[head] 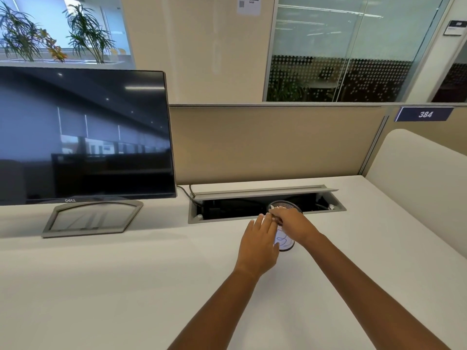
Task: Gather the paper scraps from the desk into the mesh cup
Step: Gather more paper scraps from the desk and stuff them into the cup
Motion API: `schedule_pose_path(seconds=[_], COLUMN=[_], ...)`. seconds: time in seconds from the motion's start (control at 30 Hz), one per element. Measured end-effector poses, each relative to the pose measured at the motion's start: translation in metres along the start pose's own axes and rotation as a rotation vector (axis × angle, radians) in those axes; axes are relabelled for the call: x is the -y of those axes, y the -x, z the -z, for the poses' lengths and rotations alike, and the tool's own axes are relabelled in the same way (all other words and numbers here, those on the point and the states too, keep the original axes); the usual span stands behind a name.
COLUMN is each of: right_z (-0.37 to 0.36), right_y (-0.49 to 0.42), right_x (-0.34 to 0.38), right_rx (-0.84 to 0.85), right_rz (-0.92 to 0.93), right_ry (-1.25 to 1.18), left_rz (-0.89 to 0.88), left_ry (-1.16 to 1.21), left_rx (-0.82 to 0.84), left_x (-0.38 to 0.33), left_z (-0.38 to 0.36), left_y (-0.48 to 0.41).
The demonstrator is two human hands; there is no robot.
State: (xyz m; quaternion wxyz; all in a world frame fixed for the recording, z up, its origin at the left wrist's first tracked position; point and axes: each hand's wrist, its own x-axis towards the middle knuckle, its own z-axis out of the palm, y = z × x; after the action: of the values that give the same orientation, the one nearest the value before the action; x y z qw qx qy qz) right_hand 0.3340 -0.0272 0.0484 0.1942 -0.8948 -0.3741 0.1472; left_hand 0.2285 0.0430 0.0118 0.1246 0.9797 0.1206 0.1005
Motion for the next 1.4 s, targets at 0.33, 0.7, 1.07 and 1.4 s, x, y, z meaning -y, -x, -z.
schedule_pose_path(seconds=[0.33, 0.7, 1.07, 1.4], right_z=[0.001, 0.021, -0.006, -0.003], right_y=[-0.037, 0.004, 0.048, 0.034], right_x=[0.012, 0.002, -0.014, -0.02], right_rx=[0.011, -0.084, -0.157, -0.007], right_rz=[-0.275, 0.094, 0.125, 0.165], right_ry=[0.025, -0.051, 0.162, 0.475], left_rz=[0.033, 0.011, 0.025, 0.034], left_ry=[0.046, 0.001, 0.029, 0.093], left_rx=[-0.002, -0.002, 0.017, 0.01], left_x=[-0.003, -0.003, -0.004, -0.004], left_z=[-0.006, 0.001, 0.001, -0.001], left_y=[0.003, 0.004, 0.006, 0.006])
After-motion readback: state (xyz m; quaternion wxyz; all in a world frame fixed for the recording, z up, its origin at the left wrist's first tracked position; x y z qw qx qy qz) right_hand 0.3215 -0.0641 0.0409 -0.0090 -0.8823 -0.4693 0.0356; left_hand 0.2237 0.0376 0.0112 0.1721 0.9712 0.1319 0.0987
